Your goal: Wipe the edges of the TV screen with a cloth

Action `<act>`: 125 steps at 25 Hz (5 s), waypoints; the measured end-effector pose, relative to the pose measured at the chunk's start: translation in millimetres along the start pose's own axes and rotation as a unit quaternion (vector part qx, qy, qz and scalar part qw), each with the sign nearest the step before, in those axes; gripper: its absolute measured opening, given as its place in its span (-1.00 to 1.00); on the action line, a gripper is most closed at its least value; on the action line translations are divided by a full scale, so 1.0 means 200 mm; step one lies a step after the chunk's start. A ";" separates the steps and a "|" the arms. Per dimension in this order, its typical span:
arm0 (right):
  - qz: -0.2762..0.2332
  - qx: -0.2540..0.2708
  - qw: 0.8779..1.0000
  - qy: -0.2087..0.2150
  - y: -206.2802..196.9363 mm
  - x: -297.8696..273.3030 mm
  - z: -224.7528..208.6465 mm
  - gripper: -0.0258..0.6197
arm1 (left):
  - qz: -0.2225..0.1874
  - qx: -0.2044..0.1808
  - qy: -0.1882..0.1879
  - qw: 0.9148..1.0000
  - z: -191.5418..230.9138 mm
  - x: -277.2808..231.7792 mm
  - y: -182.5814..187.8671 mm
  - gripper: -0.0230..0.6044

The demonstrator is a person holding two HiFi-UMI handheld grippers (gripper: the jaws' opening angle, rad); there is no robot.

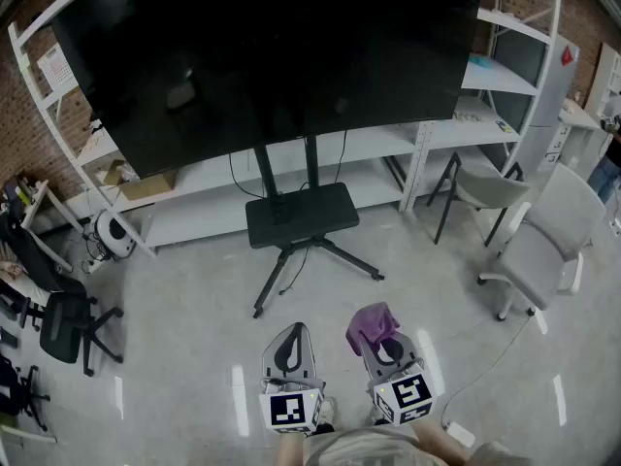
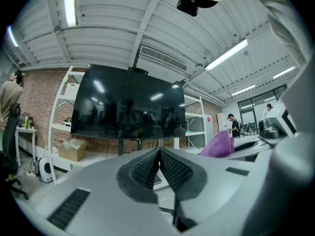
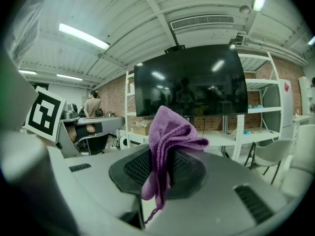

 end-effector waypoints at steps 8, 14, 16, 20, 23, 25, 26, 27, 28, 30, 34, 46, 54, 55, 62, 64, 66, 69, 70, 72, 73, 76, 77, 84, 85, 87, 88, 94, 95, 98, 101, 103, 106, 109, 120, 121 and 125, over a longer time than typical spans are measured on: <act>0.025 0.025 0.999 0.018 -0.03 -0.16 0.14 -0.73 | -0.002 0.019 0.008 1.000 0.21 -0.02 -0.06 -0.88; 0.033 0.043 0.999 0.008 -0.02 -0.27 0.25 -0.73 | 0.000 0.030 0.003 1.000 0.39 -0.04 -0.07 -0.88; 0.029 0.024 0.999 -0.001 -0.03 -0.32 0.29 -0.73 | 0.007 0.035 0.001 0.999 0.47 -0.05 -0.10 -0.88; 0.028 -0.018 0.999 -0.006 -0.08 -0.39 0.34 -0.73 | 0.024 0.035 -0.003 0.999 0.58 -0.10 -0.16 -0.88; 0.036 0.001 0.999 -0.013 -0.08 -0.40 0.30 -0.73 | 0.025 0.030 -0.013 0.999 0.57 -0.20 -0.18 -0.88; 0.040 0.003 0.999 -0.018 -0.09 -0.42 0.19 -0.73 | 0.026 0.026 -0.022 0.999 0.53 -0.31 -0.17 -0.88; 0.041 0.004 0.999 -0.018 -0.09 -0.44 0.12 -0.73 | 0.028 0.023 -0.028 0.999 0.50 -0.37 -0.17 -0.88; 0.042 0.007 0.999 -0.015 -0.06 -0.48 0.05 -0.73 | 0.030 0.020 -0.036 0.999 0.47 -0.44 -0.17 -0.88; 0.044 0.014 0.999 -0.011 -0.03 -0.53 -0.03 -0.73 | 0.033 0.014 -0.044 0.998 0.45 -0.52 -0.18 -0.88; 0.044 0.041 0.998 -0.004 0.05 -0.65 -0.18 -0.73 | 0.038 -0.011 -0.055 0.998 0.41 -0.68 -0.23 -0.88; 0.029 0.092 0.995 -0.007 0.15 -0.90 -0.57 -0.73 | 0.032 -0.047 -0.044 0.997 0.39 -1.13 -0.25 -0.88; 0.034 0.070 0.995 0.058 0.29 -1.50 -1.25 -0.73 | 0.023 -0.025 -0.011 0.999 0.31 -1.89 -0.09 -0.88; 0.006 0.088 0.991 0.097 0.52 -1.91 -1.21 -0.73 | -0.022 -0.006 -0.047 0.999 0.41 -2.25 0.04 -0.88; 0.004 0.093 0.991 0.099 0.56 -1.95 -1.21 -0.72 | -0.035 -0.009 -0.051 0.998 0.42 -2.29 0.08 -0.88; 0.010 0.090 0.993 0.072 0.57 -2.10 -1.24 -0.73 | -0.048 -0.016 -0.075 0.996 0.48 -2.45 0.07 -0.88; 0.009 0.071 0.996 0.059 0.52 -2.10 -1.27 -0.73 | -0.037 -0.015 -0.089 0.995 0.46 -2.47 0.04 -0.88; 0.009 0.060 0.997 0.046 0.49 -2.07 -1.31 -0.72 | -0.035 -0.017 -0.105 0.994 0.41 -2.49 0.04 -0.88; 0.010 0.057 0.998 0.009 0.51 -1.96 -1.45 -0.73 | -0.036 0.002 -0.127 0.991 0.27 -2.53 0.06 -0.88; 0.002 0.050 0.999 -0.004 0.49 -1.92 -1.52 -0.73 | -0.034 0.012 -0.135 0.990 0.22 -2.55 0.06 -0.88; -0.001 0.044 0.999 -0.016 0.46 -1.84 -1.64 -0.73 | -0.027 0.029 -0.149 0.988 0.08 -2.59 0.05 -0.88; 0.003 0.045 0.999 -0.019 0.44 -1.80 -1.70 -0.73 | -0.026 0.031 -0.155 0.987 0.00 -2.62 0.04 -0.88; 0.002 0.040 0.999 -0.035 0.40 -1.65 -1.95 -0.73 | -0.028 0.026 -0.169 0.985 -0.30 -2.72 0.01 -0.88; -0.004 0.033 0.998 -0.045 0.37 -1.59 -2.04 -0.73 | -0.028 0.026 -0.173 0.984 -0.40 -2.75 -0.01 -0.88; -0.003 0.030 0.994 -0.101 0.31 -1.13 -2.83 -0.73 | -0.064 0.025 -0.221 0.973 -1.20 -3.02 -0.02 -0.88; -0.001 0.039 0.993 -0.109 0.31 -1.08 -2.94 -0.72 | -0.071 0.019 -0.229 0.971 -1.32 -3.05 -0.01 -0.88; 0.001 0.057 0.990 -0.126 0.33 -0.98 -3.14 -0.73 | -0.083 0.012 -0.244 0.966 -1.52 -3.08 0.01 -0.88; 0.004 0.066 0.989 -0.134 0.33 -0.95 -3.23 -0.73 | -0.088 0.012 -0.250 0.964 -1.61 -3.09 0.03 -0.88; 0.026 0.088 0.982 -0.163 0.29 -0.95 -3.66 -0.73 | -0.088 0.008 -0.249 0.964 -1.83 -3.22 0.01 -0.88; 0.033 0.085 0.983 -0.162 0.26 -0.98 -3.72 -0.73 | -0.080 0.001 -0.246 0.966 -1.84 -3.24 -0.02 -0.88; 0.045 0.059 0.985 -0.157 0.18 -1.03 -3.85 -0.73 | -0.058 -0.009 -0.242 0.969 -1.88 -3.30 -0.08 -0.88; 0.041 0.041 0.986 -0.155 0.15 -1.07 -3.93 -0.73 | -0.068 -0.006 -0.244 0.967 -1.93 -3.32 -0.05 -0.88; 0.042 0.043 0.986 -0.156 0.15 -1.11 -3.98 -0.73 | -0.066 -0.012 -0.246 0.967 -1.94 -3.34 -0.06 -0.88; 0.044 0.048 0.986 -0.154 0.14 -1.16 -4.03 -0.73 | -0.052 -0.021 -0.240 0.969 -1.93 -3.36 -0.10 -0.88; 0.039 0.054 0.986 -0.153 0.17 -1.21 -4.04 -0.73 | -0.032 -0.015 -0.232 0.972 -1.90 -3.38 -0.13 -0.88; 0.023 0.053 0.988 -0.142 0.20 -1.28 -3.94 -0.73 | -0.001 0.012 -0.201 0.980 -1.79 -3.34 -0.23 -0.88; 0.023 0.053 0.989 -0.135 0.20 -1.29 -3.91 -0.73 | -0.001 0.015 -0.194 0.981 -1.76 -3.33 -0.23 -0.88; 0.020 0.052 0.992 -0.109 0.23 -1.36 -3.78 -0.73 | -0.005 0.023 -0.161 0.987 -1.64 -3.28 -0.23 -0.88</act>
Point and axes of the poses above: the fingertips, and each gripper's own axes: x backward along the fingers, z to its left, y out of its top, the point moved 5 cm from there along x, backward along the fingers, and after that the axes turned 11 degrees about y, right-handed, at the moved point
